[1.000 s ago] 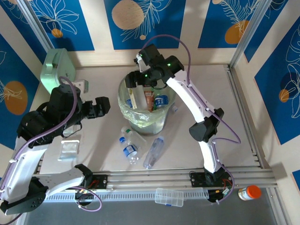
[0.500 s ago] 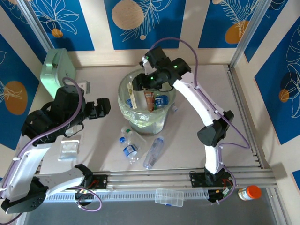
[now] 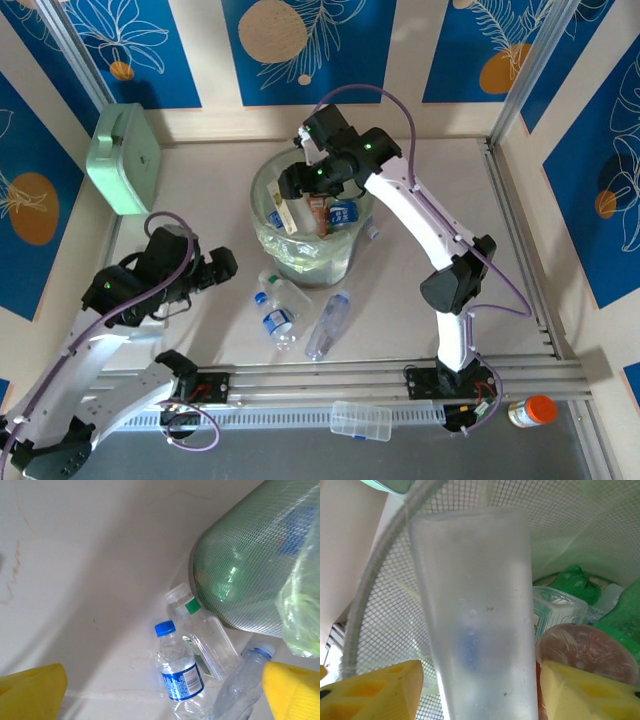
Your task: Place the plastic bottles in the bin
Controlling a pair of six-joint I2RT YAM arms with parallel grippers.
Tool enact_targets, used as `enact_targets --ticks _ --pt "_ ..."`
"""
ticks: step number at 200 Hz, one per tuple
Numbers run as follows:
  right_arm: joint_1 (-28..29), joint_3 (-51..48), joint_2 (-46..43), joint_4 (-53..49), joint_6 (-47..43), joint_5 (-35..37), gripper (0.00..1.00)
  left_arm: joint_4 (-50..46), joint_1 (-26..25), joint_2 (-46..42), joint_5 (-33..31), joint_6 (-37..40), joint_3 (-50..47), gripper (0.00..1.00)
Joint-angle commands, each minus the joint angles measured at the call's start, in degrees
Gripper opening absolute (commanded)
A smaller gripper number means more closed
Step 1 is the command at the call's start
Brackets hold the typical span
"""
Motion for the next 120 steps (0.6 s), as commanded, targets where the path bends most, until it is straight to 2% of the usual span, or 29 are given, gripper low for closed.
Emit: enact_targets --ticks 1,30,52,78,98,120 --pt "-3.23 3.12 -6.71 -2.03 0.07 -1.25 0.66 5.68 2.32 -2.10 6.77 -5.36 -3.88 0.99" --pt "-9.33 -3.84 -15.08 0.92 1.54 -2.89 0.67 5.96 6.43 -1.80 11.56 -4.65 -4.89 0.99" --pt "-16.39 -16.99 -24.42 8.55 4.80 -5.48 0.66 4.73 9.19 0.46 14.62 -2.82 -2.92 0.99" --pt "-24.82 -34.39 -33.32 18.33 10.51 -8.70 0.66 2.67 9.88 4.19 15.84 0.30 0.98 0.99" --pt "-29.84 -45.65 -35.31 23.76 14.26 -12.39 0.66 1.07 10.06 6.34 15.94 2.34 3.84 0.99" --pt "-32.42 -52.63 -32.08 27.71 12.27 -13.79 0.68 0.30 10.21 7.88 17.17 4.17 5.91 0.99"
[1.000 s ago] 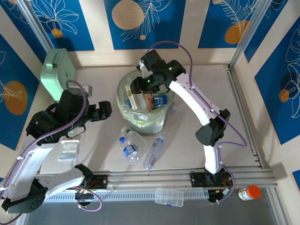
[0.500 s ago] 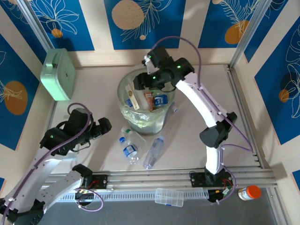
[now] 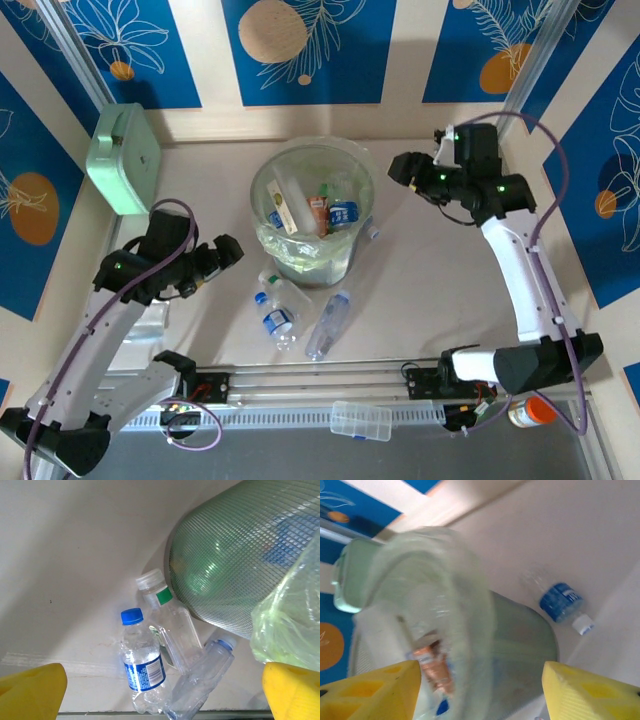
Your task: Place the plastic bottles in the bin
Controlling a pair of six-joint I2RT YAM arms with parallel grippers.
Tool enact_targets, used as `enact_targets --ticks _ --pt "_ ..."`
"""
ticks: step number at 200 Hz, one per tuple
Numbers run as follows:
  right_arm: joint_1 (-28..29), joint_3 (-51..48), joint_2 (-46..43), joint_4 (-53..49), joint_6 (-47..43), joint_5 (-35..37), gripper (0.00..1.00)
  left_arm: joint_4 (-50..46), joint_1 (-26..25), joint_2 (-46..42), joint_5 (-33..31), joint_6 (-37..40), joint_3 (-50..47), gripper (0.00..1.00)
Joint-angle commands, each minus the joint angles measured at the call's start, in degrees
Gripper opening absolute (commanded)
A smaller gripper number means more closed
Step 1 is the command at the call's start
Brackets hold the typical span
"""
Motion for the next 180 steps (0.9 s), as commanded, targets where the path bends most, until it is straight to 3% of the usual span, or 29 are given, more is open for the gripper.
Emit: enact_targets --ticks 1,26,43,72,123,180 --pt "-2.35 -6.88 4.76 7.36 0.90 -5.11 0.68 -2.61 0.83 0.90 2.72 3.58 3.46 0.99" --pt "-1.95 -3.12 15.57 3.69 -6.64 -7.21 0.75 -3.22 0.95 2.08 5.19 4.76 4.36 0.99" --pt "-0.54 1.58 22.89 -0.93 -11.01 -3.48 0.82 -3.73 1.05 2.27 5.71 5.43 4.73 0.99" --pt "-0.44 6.33 31.66 -1.39 -14.66 -7.10 0.95 -5.78 1.27 2.58 5.27 7.19 6.74 0.99" --pt "0.43 15.16 43.31 -5.74 -19.04 -10.33 0.92 -11.49 1.66 4.33 4.33 10.19 11.61 0.99" --pt "5.13 19.75 50.24 -9.95 -21.46 -0.46 0.90 -13.74 1.76 8.11 4.90 11.62 15.33 0.99"
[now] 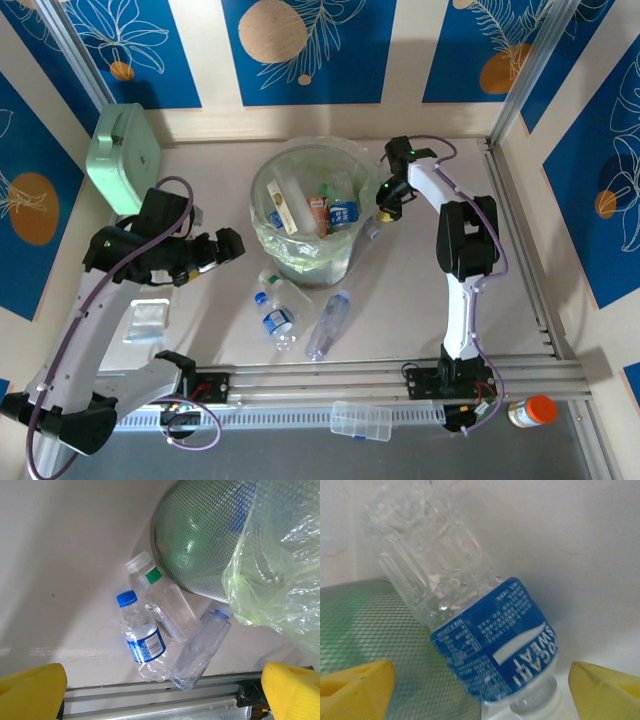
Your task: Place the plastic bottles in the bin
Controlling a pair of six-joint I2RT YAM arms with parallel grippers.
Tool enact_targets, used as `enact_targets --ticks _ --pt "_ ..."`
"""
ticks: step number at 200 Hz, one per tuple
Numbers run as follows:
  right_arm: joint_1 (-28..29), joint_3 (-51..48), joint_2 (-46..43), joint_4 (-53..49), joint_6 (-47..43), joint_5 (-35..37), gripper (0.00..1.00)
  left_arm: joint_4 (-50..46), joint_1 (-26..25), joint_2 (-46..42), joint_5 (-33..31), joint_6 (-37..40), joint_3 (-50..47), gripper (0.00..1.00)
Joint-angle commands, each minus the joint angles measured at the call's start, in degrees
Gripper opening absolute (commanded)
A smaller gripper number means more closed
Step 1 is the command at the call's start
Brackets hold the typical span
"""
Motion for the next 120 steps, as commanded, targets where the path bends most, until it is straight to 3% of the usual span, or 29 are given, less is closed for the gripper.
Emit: enact_targets --ticks 1,77,106,120 --pt "1.92 2.53 1.94 -4.08 -1.88 3.78 0.90 -2.81 0.89 1.16 0.65 1.94 2.34 0.99" --pt "4.09 7.07 6.59 -7.70 -0.54 17.06 0.84 -3.27 0.87 1.89 1.01 3.53 2.31 0.99" --pt "3.31 5.65 5.58 -5.61 0.06 16.60 0.76 -2.16 0.91 2.27 1.43 3.42 1.37 0.99" --pt "2.88 5.56 5.19 -5.07 0.47 15.79 0.67 -1.58 0.90 2.28 1.63 3.25 1.11 0.99"
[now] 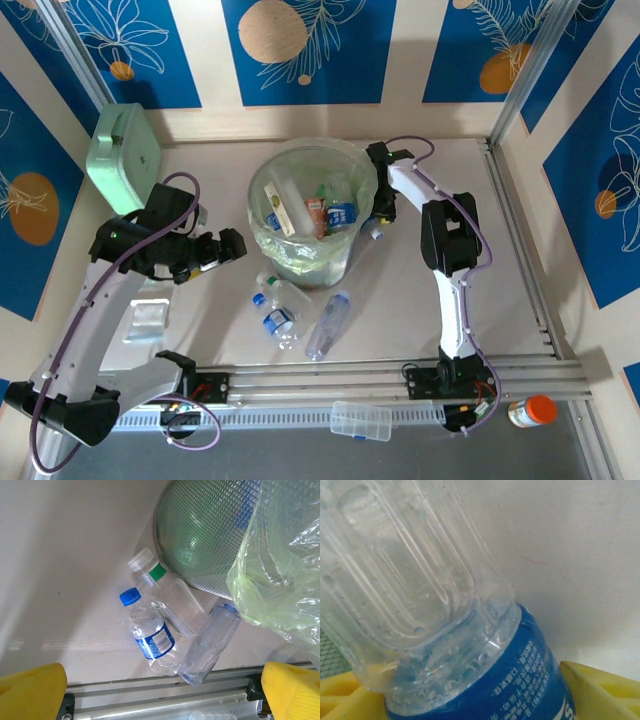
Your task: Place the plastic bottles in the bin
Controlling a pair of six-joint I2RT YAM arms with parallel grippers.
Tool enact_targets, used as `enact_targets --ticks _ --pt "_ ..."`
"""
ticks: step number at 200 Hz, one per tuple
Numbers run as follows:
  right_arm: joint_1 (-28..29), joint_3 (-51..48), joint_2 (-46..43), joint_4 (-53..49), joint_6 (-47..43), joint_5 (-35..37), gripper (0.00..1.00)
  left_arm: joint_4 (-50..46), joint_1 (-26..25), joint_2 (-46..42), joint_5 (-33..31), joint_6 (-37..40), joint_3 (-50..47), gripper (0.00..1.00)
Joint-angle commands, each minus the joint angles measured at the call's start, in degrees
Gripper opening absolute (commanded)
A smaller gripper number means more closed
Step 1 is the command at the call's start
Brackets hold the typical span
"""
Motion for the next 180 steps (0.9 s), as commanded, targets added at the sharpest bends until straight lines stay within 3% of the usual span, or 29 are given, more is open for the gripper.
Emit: enact_targets --ticks 1,18,45,127,180 --pt "-0.97 0.08 -0.25 -0.26 0.78 0.45 0.67 -0.08 0.84 0.16 1.58 0.77 0.24 0.99" --pt "-1.07 -0.24 -0.88 -0.27 1.05 0.00 0.56 0.04 0.87 0.29 1.45 0.99 0.70 0.99" --pt "-1.33 -3.73 -4.28 1.31 2.31 0.78 0.48 -0.05 1.00 0.51 0.86 1.67 1.19 0.99" --pt "-6.85 -26.41 -30.59 10.98 15.01 -3.35 0.48 2.43 1.20 -0.71 1.36 -0.05 1.37 0.99" --pt "-6.34 -20.97 -48.02 6.49 18.29 -0.07 0.48 6.11 1.20 -2.48 1.48 -2.95 0.85 0.99"
